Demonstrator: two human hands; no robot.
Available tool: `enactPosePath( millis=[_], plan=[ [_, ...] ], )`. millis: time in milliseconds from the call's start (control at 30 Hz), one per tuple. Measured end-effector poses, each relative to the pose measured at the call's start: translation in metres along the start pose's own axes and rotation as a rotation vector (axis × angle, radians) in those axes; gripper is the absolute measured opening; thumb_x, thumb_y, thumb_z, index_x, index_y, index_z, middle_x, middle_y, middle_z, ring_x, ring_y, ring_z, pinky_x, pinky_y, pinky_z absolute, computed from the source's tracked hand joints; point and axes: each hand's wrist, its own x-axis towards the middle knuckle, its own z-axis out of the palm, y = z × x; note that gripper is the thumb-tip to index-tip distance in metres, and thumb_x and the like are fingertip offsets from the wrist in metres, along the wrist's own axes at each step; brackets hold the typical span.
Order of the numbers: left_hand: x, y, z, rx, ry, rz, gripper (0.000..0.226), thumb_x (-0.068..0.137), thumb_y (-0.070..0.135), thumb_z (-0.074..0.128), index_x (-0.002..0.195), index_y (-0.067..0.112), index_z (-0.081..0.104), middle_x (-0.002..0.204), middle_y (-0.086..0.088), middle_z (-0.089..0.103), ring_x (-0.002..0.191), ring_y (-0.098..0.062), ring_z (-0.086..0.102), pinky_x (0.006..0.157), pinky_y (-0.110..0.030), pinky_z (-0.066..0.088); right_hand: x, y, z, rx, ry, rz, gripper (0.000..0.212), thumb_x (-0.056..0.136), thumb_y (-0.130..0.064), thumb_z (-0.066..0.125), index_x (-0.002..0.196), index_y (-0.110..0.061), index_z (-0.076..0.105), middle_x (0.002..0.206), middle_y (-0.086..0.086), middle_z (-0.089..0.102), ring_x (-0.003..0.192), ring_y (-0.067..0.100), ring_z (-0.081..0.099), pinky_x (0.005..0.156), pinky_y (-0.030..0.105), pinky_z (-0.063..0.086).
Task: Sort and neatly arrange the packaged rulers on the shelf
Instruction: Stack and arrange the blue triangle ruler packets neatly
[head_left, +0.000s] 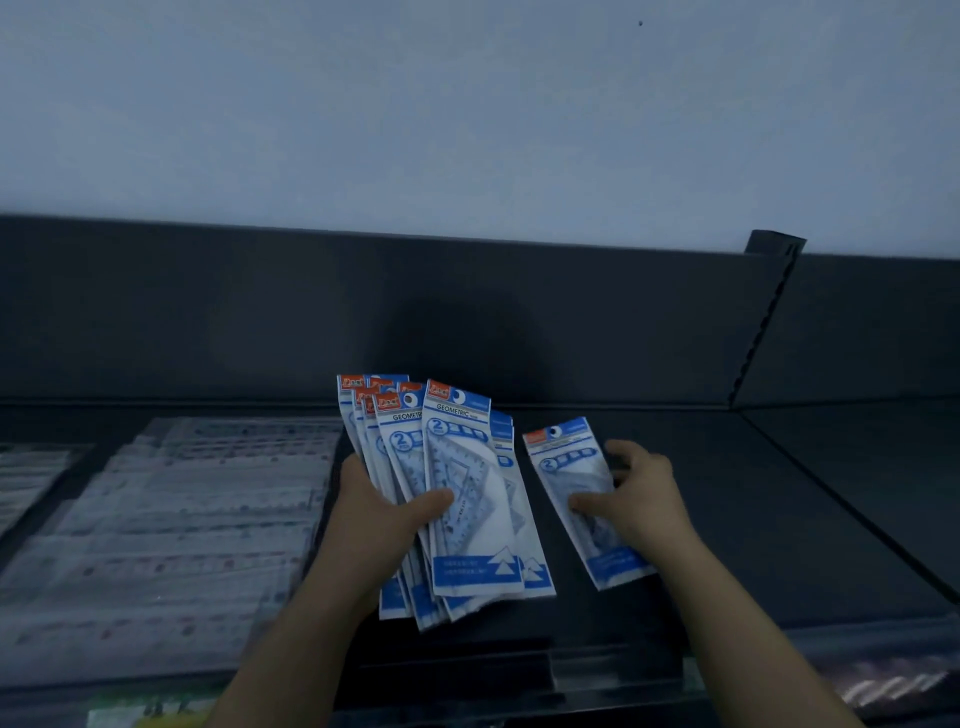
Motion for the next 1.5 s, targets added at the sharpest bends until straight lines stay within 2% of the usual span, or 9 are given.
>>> enactPosePath(
  millis=[200,400,567,767,1000,1100,1200,1300,1500],
  plan=[
    [0.004,-0.004,0.003,0.027,-0.007,0.002,0.068,0.073,0.011,0.082,0.128,0.018,0.042,0.113,-0.002,0.063,0.096,-0.021,0.064,0.079,-0.039,0.053,-0.006,-0.006,-0.01,0.225,-0.083,0.092,0.073,0.07,0.0,0.08,0.133,-0.006,0.044,0.089,0.002,0.063,0.076,0.012,0.061,0.059,0.024,0.048],
    [0.003,-0.003,0.007,0.025,-0.012,-0.014,0.065,0.074,0.011,0.081,0.125,0.019,0.041,0.107,0.002,0.061,0.094,-0.02,0.062,0.079,-0.039,0.052,-0.005,-0.013,-0.027,0.603,-0.13,0.137,0.035,0.08,0.004,0.067,0.114,-0.002,0.061,0.099,0.018,0.071,0.085,0.03,0.069,0.073,0.041,0.057],
    [0.002,-0.001,0.01,-0.024,-0.027,-0.039,0.065,0.074,0.014,0.081,0.125,0.018,0.042,0.105,0.001,0.063,0.091,-0.019,0.064,0.071,-0.035,0.053,-0.009,-0.035,-0.016,0.876,-0.242,0.083,0.027,0.084,0.005,0.06,0.111,0.001,0.063,0.101,0.02,0.071,0.077,0.026,0.07,0.064,0.036,0.06],
    [-0.004,0.006,0.015,-0.078,-0.071,-0.064,0.085,0.052,0.023,0.092,0.123,0.018,0.046,0.113,-0.005,0.067,0.096,-0.024,0.068,0.077,-0.045,0.058,-0.019,-0.048,0.035,0.796,-0.269,0.096,0.021,0.082,-0.003,0.069,0.102,-0.004,0.064,0.097,0.016,0.073,0.086,0.033,0.071,0.08,0.052,0.057],
    [-0.001,0.008,-0.016,-0.059,0.102,0.004,0.068,0.073,0.004,0.08,0.125,0.017,0.04,0.103,0.001,0.062,0.086,-0.016,0.062,0.08,-0.04,0.052,-0.012,-0.035,0.024,0.422,-0.044,0.015,0.037,0.084,-0.022,0.071,0.117,-0.006,0.061,0.099,0.004,0.067,0.097,0.021,0.065,0.09,0.034,0.052],
    [0.0,0.009,-0.015,-0.065,0.112,0.032,0.066,0.075,0.005,0.079,0.126,0.018,0.039,0.108,-0.002,0.062,0.088,-0.017,0.062,0.081,-0.043,0.053,-0.032,-0.044,0.02,0.409,-0.286,-0.116,0.027,0.089,-0.027,0.064,0.106,-0.007,0.067,0.099,0.003,0.073,0.097,0.019,0.067,0.084,0.027,0.053],
    [-0.005,0.012,0.012,-0.085,0.005,0.055,0.056,0.082,0.003,0.07,0.125,0.022,0.038,0.106,0.002,0.063,0.084,-0.009,0.065,0.06,-0.025,0.054,-0.052,-0.058,0.03,0.45,-0.588,-0.161,0.026,0.095,-0.029,0.054,0.118,-0.021,0.064,0.109,-0.002,0.072,0.101,0.016,0.068,0.09,0.034,0.053],
    [-0.013,0.016,0.041,-0.115,-0.141,-0.001,0.043,0.091,0.016,0.057,0.129,0.029,0.042,0.103,0.004,0.067,0.085,-0.01,0.068,0.062,-0.024,0.055,-0.051,-0.063,0.03,0.445,-0.579,-0.201,0.031,0.097,-0.027,0.051,0.127,-0.029,0.056,0.116,-0.004,0.069,0.107,0.015,0.065,0.096,0.034,0.05],
    [-0.01,0.017,0.075,-0.166,-0.292,-0.074,0.046,0.088,0.033,0.058,0.132,0.034,0.044,0.12,0.0,0.064,0.102,-0.02,0.066,0.088,-0.042,0.055,-0.033,-0.047,-0.015,0.587,-0.545,-0.133,0.048,0.073,-0.015,0.072,0.119,-0.008,0.06,0.108,0.011,0.072,0.098,0.031,0.069,0.087,0.045,0.053]
  ],
)
